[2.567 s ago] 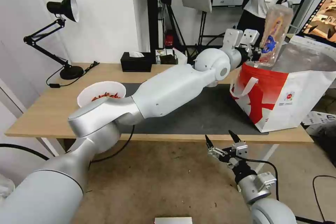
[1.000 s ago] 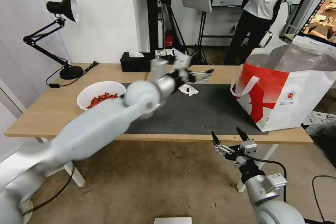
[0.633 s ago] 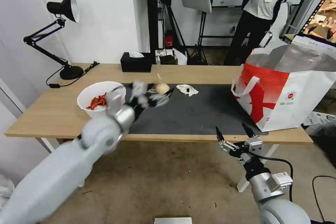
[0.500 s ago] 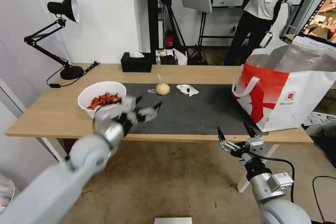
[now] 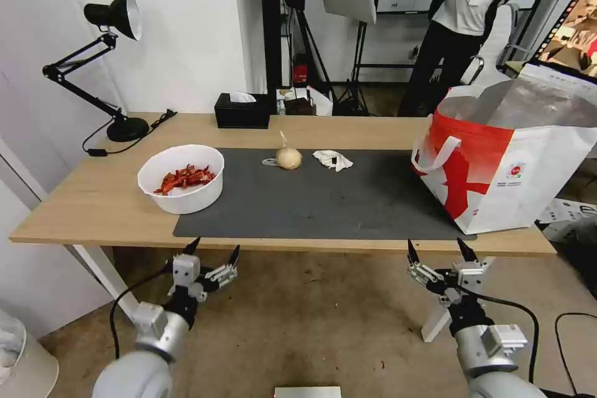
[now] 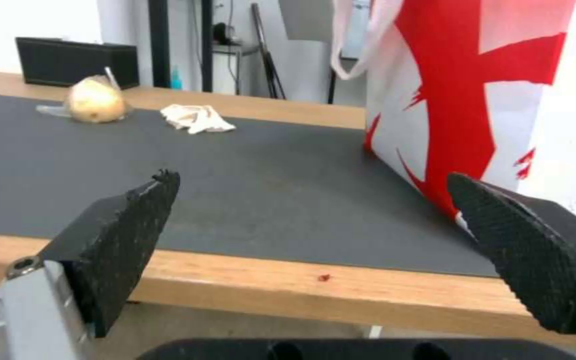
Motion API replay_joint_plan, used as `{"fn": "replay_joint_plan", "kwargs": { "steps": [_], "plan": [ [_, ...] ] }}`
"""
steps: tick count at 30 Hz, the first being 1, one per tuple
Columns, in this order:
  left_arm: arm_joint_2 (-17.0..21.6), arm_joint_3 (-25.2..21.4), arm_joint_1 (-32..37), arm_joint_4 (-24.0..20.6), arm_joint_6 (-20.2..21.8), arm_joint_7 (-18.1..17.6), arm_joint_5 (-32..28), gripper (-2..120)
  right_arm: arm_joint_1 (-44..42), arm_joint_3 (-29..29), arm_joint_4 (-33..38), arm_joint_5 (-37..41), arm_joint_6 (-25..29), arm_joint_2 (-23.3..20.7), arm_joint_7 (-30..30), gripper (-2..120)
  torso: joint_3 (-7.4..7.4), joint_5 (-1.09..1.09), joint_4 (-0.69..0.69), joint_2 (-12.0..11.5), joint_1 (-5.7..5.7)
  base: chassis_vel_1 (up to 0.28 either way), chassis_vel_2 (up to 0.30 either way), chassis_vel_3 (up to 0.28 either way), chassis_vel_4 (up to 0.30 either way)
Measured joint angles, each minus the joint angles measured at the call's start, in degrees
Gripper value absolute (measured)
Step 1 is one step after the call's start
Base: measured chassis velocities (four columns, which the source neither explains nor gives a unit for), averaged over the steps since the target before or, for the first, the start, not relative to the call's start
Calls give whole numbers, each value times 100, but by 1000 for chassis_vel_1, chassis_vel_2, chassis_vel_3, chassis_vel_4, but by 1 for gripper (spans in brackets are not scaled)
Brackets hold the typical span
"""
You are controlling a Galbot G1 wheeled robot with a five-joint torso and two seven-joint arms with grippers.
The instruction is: Pick up the trash from the table and place it into the takeout bag.
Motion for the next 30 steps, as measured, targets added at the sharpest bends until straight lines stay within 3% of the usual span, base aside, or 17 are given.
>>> {"fn": "replay_joint_plan", "kwargs": {
  "steps": [10, 30],
  "plan": [
    [-185, -7, 16, 51, -51, 8, 11, 100, -39, -99, -193, -126, 160, 53, -122, 100, 0, 0, -1, 0, 1, 0, 0, 0, 0],
    [-205, 3, -14, 100, -18, 15, -60, 100, 63, -279, -265, -108, 165, 43, -136, 100, 0, -1, 0, -1, 0, 0, 0, 0, 0]
  ]
}}
